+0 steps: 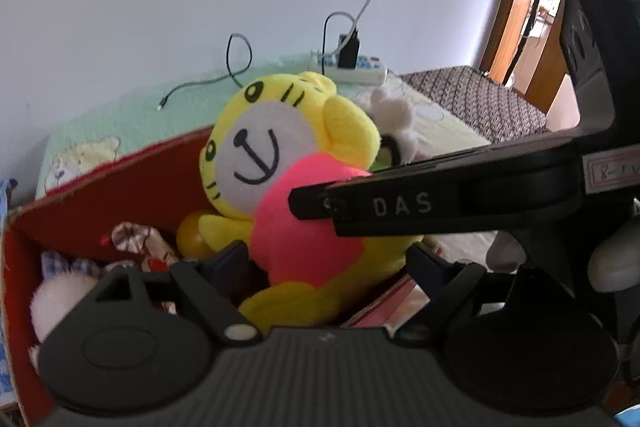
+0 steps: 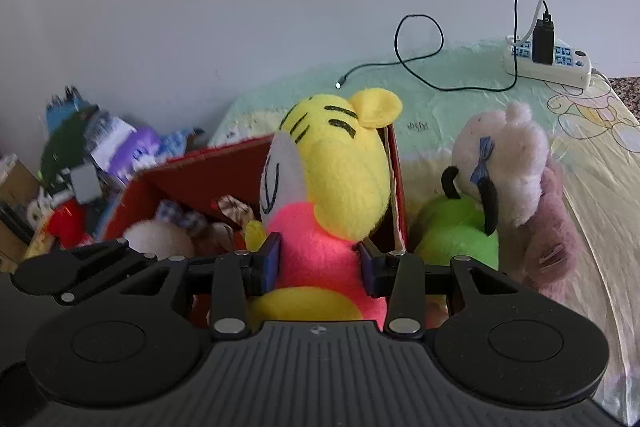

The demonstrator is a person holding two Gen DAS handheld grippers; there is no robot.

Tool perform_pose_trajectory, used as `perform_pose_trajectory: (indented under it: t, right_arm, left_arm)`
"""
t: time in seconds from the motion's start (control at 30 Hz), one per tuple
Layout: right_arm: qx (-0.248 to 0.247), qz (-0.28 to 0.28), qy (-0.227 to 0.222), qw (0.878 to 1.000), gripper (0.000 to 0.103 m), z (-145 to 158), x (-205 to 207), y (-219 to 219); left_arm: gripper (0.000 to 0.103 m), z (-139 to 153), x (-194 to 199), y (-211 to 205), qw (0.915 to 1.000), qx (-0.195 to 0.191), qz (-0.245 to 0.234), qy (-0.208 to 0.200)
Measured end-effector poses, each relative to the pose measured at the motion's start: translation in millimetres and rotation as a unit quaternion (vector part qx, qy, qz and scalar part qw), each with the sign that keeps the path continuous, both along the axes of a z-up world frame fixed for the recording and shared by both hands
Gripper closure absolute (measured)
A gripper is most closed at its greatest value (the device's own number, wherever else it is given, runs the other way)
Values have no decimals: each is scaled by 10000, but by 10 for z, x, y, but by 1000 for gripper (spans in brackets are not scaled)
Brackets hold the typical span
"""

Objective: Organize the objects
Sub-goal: 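Carry the yellow tiger with both grippers and lower it into the red box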

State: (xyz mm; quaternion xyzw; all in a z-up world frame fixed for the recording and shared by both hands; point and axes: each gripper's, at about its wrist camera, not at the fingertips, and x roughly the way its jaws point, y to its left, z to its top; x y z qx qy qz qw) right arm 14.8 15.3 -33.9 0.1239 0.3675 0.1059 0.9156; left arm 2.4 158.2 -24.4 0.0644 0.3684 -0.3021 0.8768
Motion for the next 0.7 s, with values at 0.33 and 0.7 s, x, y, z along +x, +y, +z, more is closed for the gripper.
perform_pose_trajectory:
  t: [0.33,0.7]
  right_arm:
    - [-727,17,-97,9973,58,-111,31,178]
    - [-194,-342,-202,9990,53,6,-71,-11]
  left_arm:
    - [12,-154,186,104,9996,-72,63,263]
    - [20,-219,219,368,9984,-75,376,417]
